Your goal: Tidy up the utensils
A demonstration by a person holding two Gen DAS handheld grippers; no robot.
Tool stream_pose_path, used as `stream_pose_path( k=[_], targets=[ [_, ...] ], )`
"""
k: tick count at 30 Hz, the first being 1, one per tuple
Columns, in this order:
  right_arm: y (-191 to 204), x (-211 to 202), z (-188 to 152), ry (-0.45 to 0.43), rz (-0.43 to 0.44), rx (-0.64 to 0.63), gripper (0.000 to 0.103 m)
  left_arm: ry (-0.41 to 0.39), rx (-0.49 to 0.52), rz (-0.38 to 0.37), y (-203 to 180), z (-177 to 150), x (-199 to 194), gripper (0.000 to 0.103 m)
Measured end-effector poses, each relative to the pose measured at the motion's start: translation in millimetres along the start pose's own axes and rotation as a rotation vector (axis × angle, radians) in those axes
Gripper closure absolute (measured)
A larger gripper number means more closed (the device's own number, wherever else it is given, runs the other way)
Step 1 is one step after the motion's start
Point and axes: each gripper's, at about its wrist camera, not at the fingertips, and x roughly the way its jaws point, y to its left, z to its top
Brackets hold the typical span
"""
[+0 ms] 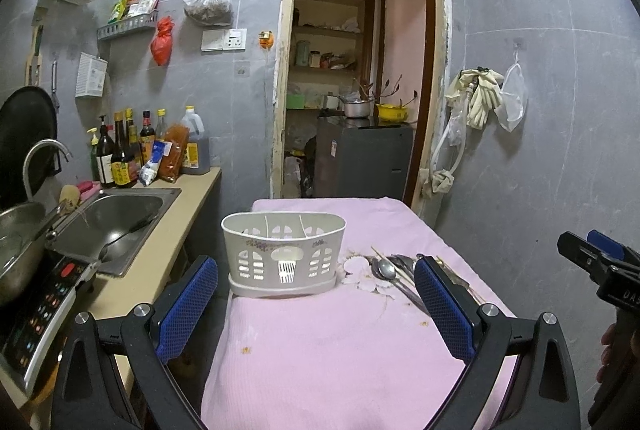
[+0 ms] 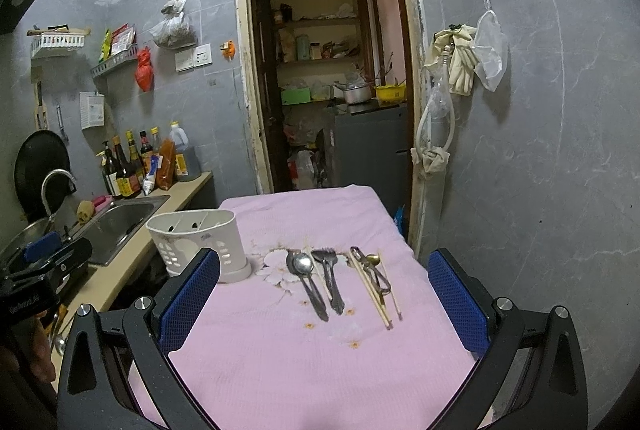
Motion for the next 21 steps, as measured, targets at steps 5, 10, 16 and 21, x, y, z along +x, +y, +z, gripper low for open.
stream_pose_path(
  k=[5, 10, 16, 21],
  targets=[
    [-2, 6, 17, -0.016, -0.026, -0.012, 0.001, -0.020, 0.015, -0.017, -3, 10, 12, 0.004],
    [-5, 14, 31, -0.021, -0.046, -0.015, 0.001, -0.023, 0.004, -0.037, -7, 22, 27, 0.004],
    [-12, 27, 42, -0.021, -0.049, -0.015, 0.001, -0.063, 0.013, -0.063, -18, 37, 40, 0.004],
    [-24, 45, 53, -0.028, -0.045, -0.028, 0.001, -0.087, 0.034, -0.066, -35, 48, 57, 0.004]
  ],
)
